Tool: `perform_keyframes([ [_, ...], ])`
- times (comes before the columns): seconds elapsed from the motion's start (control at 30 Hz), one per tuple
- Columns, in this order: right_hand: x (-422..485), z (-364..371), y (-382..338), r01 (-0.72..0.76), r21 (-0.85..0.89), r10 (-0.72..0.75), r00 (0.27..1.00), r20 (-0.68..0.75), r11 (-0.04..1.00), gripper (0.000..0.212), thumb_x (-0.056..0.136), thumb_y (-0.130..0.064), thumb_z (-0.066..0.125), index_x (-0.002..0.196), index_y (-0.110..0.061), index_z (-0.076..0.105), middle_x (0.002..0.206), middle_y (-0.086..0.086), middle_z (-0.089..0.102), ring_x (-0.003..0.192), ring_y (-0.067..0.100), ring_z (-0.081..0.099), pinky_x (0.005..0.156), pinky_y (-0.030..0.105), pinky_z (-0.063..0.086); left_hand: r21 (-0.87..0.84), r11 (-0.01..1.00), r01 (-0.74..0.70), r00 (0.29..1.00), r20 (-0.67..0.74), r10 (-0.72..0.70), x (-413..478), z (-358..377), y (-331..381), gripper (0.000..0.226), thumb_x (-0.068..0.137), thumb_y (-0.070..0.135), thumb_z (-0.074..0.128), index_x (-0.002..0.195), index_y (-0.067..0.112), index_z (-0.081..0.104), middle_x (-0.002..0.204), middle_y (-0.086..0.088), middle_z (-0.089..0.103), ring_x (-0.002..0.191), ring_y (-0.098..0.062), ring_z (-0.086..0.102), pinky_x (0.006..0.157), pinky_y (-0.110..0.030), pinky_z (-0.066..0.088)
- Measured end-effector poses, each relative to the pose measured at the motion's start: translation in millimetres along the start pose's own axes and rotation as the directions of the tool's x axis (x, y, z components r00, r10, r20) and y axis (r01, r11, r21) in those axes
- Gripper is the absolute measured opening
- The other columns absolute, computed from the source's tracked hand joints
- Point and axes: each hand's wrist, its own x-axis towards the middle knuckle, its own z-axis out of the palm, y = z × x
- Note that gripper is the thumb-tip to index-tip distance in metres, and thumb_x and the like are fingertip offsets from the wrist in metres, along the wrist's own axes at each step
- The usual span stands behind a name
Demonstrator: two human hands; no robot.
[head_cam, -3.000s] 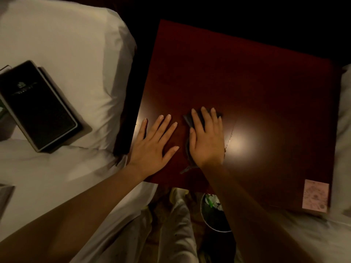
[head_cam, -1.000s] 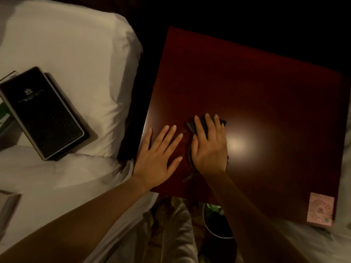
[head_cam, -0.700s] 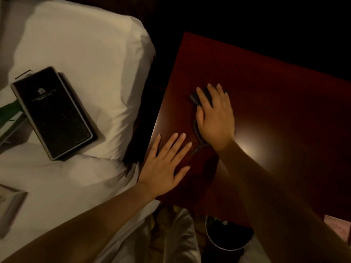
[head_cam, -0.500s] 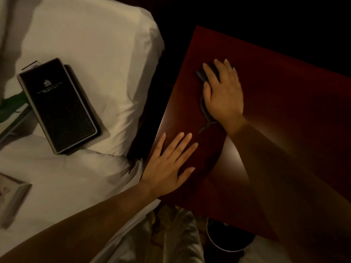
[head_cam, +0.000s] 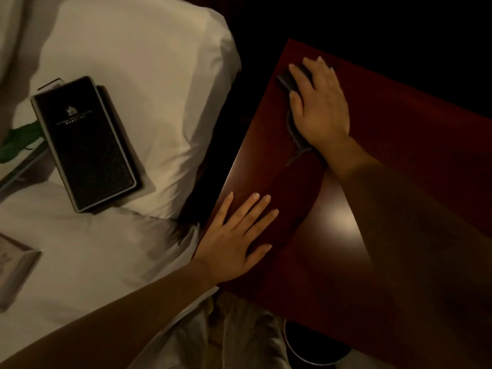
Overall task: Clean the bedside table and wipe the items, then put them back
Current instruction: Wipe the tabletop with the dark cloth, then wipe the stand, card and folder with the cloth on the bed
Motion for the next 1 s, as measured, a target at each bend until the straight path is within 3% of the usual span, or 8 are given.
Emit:
perform_keyframes([
  [0.17, -27.9, 4.3, -20.3, 0.027, 0.030, -0.027, 1.000, -0.003, 0.999, 0.048, 0.099, -0.029, 0.031, 0.145, -0.016, 0.034, 0.152, 0.010, 0.033, 0.145, 0.029, 0.021, 0.122, 0.040, 0.012, -0.013, 1.000, -0.002, 1.000, 0.012, 0.002, -0.1, -1.9, -0.4, 0.065, 0.095, 0.055, 0.032, 0.151, 0.024, 0.017, 0.160, -0.001, 0.015, 0.149, -0.016, 0.010, 0.121, -0.049, 0.006],
  [0.33, -75.8, 11.0, -48.5, 0.105, 0.056, -0.106, 0.994, 0.021, 0.993, 0.046, 0.096, -0.026, 0.041, 0.140, -0.013, 0.042, 0.147, 0.013, 0.042, 0.141, 0.033, 0.030, 0.120, 0.044, 0.020, -0.065, 0.997, 0.045, 0.999, -0.025, -0.046, -0.5, -10.8, 0.4, 0.073, 0.095, 0.054, 0.033, 0.150, 0.011, 0.011, 0.158, -0.008, 0.013, 0.148, -0.019, 0.012, 0.120, -0.044, 0.014],
  [0.5, -139.8, 16.9, -92.6, 0.140, 0.076, -0.151, 0.977, 0.154, 0.987, 0.054, 0.087, -0.023, 0.037, 0.140, -0.012, 0.042, 0.147, 0.013, 0.043, 0.141, 0.034, 0.030, 0.119, 0.046, 0.020, -0.265, 0.958, 0.112, 0.989, -0.068, -0.134, -7.1, -35.3, -3.4, 0.064, 0.095, 0.031, 0.040, 0.146, 0.000, 0.018, 0.155, -0.015, 0.016, 0.146, -0.025, 0.017, 0.118, -0.045, 0.018],
  [0.57, -169.0, 20.3, -117.0, 0.148, 0.050, -0.156, 0.961, 0.228, 0.988, 0.059, 0.083, -0.027, 0.035, 0.139, -0.010, 0.043, 0.145, 0.013, 0.045, 0.140, 0.032, 0.034, 0.118, 0.045, 0.021, -0.325, 0.942, 0.084, 0.993, -0.047, -0.104, -20.5, -44.9, -6.1, 0.063, 0.089, 0.020, 0.039, 0.146, -0.001, 0.020, 0.155, -0.013, 0.013, 0.146, -0.023, 0.014, 0.120, -0.043, 0.013],
  [0.7, -218.4, 27.0, -160.4, 0.089, 0.215, -0.129, 0.975, 0.180, 0.972, 0.043, 0.084, -0.016, 0.052, 0.123, 0.000, 0.058, 0.131, 0.020, 0.058, 0.124, 0.036, 0.053, 0.105, 0.058, 0.037, -0.452, 0.885, 0.113, 0.993, 0.064, -0.095, -55.0, -62.2, -12.6, 0.068, 0.082, 0.014, 0.037, 0.146, 0.006, 0.019, 0.155, -0.007, 0.010, 0.147, -0.019, 0.010, 0.122, -0.036, 0.005],
  [0.8, -245.1, 28.6, -184.8, -0.024, 0.368, -0.030, 0.990, 0.140, 0.930, 0.035, 0.082, -0.002, 0.060, 0.117, 0.003, 0.062, 0.126, 0.021, 0.061, 0.120, 0.034, 0.057, 0.102, 0.054, 0.044, -0.467, 0.865, 0.185, 0.975, 0.197, -0.102, -76.1, -69.6, -23.6, 0.072, 0.082, 0.008, 0.041, 0.148, 0.014, 0.012, 0.157, -0.003, 0.008, 0.148, -0.020, 0.009, 0.123, -0.037, 0.007],
  [0.87, -256.6, 23.5, -201.5, -0.102, 0.472, 0.021, 0.984, 0.175, 0.876, 0.038, 0.082, 0.003, 0.059, 0.120, 0.005, 0.059, 0.123, 0.021, 0.063, 0.117, 0.034, 0.059, 0.100, 0.048, 0.047, -0.509, 0.833, 0.219, 0.954, 0.292, -0.072, -89.9, -75.2, -30.2, 0.071, 0.086, 0.006, 0.045, 0.149, 0.016, 0.014, 0.157, -0.009, 0.022, 0.145, -0.022, 0.023, 0.119, -0.032, 0.015],
  [1.0, -256.6, 7.9, -234.9, -0.286, 0.522, 0.055, 0.909, 0.413, 0.804, 0.048, 0.091, -0.013, 0.052, 0.138, -0.009, 0.041, 0.136, 0.010, 0.053, 0.125, 0.024, 0.050, 0.099, 0.020, 0.035, -0.575, 0.745, 0.338, 0.920, 0.367, -0.135, -118.4, -96.2, -42.0, 0.067, 0.089, 0.005, 0.047, 0.149, 0.019, 0.020, 0.142, -0.015, 0.040, 0.127, -0.026, 0.042, 0.103, -0.023, 0.031],
])
